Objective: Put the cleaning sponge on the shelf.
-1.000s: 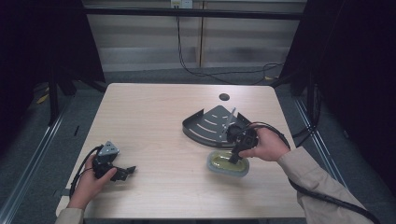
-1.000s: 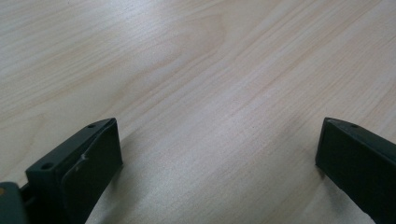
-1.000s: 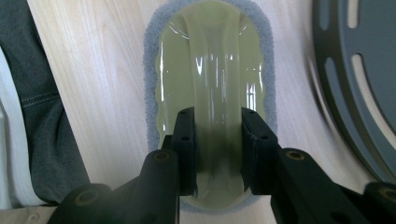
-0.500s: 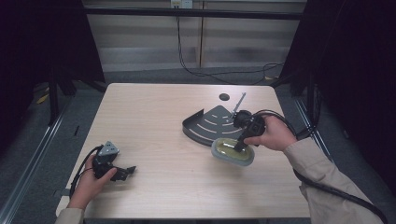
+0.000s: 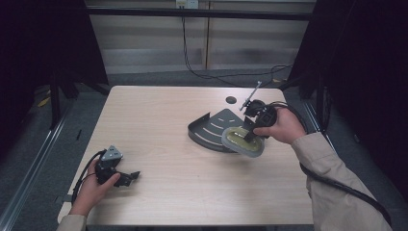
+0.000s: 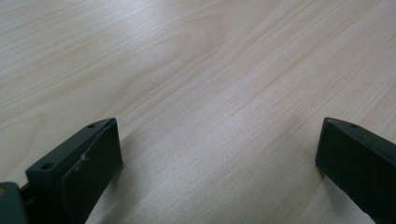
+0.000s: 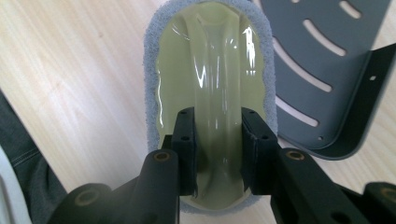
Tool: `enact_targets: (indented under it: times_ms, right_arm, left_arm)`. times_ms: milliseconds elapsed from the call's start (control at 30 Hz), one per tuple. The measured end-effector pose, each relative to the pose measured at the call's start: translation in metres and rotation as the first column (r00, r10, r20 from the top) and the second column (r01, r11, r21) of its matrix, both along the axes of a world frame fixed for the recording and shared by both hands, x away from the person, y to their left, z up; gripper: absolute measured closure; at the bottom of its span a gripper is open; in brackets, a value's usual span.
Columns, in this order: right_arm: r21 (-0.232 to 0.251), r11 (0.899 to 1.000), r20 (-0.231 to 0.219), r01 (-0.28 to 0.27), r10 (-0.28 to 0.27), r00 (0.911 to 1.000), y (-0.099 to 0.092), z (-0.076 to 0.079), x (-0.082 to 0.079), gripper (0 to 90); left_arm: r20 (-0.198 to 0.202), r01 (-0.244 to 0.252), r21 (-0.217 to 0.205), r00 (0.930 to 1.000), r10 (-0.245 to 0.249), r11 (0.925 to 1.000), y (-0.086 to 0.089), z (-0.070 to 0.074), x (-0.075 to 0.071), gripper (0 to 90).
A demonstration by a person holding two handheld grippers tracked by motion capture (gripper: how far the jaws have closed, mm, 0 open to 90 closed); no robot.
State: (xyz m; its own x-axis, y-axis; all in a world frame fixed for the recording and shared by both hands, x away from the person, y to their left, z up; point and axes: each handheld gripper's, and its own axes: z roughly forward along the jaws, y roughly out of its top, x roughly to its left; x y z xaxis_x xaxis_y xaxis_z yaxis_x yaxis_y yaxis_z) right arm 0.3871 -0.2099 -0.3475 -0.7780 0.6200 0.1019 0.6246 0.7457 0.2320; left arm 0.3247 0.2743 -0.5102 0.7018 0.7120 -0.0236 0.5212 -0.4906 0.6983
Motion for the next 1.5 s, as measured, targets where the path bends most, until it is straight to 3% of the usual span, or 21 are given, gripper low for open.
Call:
enact_targets:
  times_ms: [200, 633, 933, 1100, 1500]
  right_arm:
    - [0.003, 0.999, 0.014, 0.051, -0.051, 0.9986, -0.005, 0.0, 0.01, 70.5]
    - [-0.013, 0.995, 0.024, 0.104, -0.103, 0.9943, -0.002, 0.001, 0.026, 70.5]
    - [-0.002, 0.985, 0.037, 0.171, -0.171, 0.9846, 0.0, 0.003, 0.039, 70.5]
    - [0.013, 0.981, 0.042, 0.192, -0.192, 0.9805, -0.002, 0.001, 0.044, 70.5]
    - [-0.007, 0.976, 0.042, 0.217, -0.216, 0.9754, -0.003, -0.012, 0.055, 70.5]
  left_arm:
    - [0.002, -0.003, 0.001, 1.0, 0.003, 1.0, 0.0, 0.0, 0.0, 0.0]
    - [0.002, -0.002, 0.002, 1.0, 0.002, 1.0, 0.0, 0.0, 0.0, 0.0]
    - [0.0, 0.0, -0.001, 1.0, 0.0, 1.0, 0.0, 0.0, 0.0, 0.0]
    - [0.002, -0.002, 0.001, 1.0, 0.002, 1.0, 0.0, 0.0, 0.0, 0.0]
    - [0.002, -0.002, 0.001, 1.0, 0.002, 1.0, 0.0, 0.0, 0.0, 0.0]
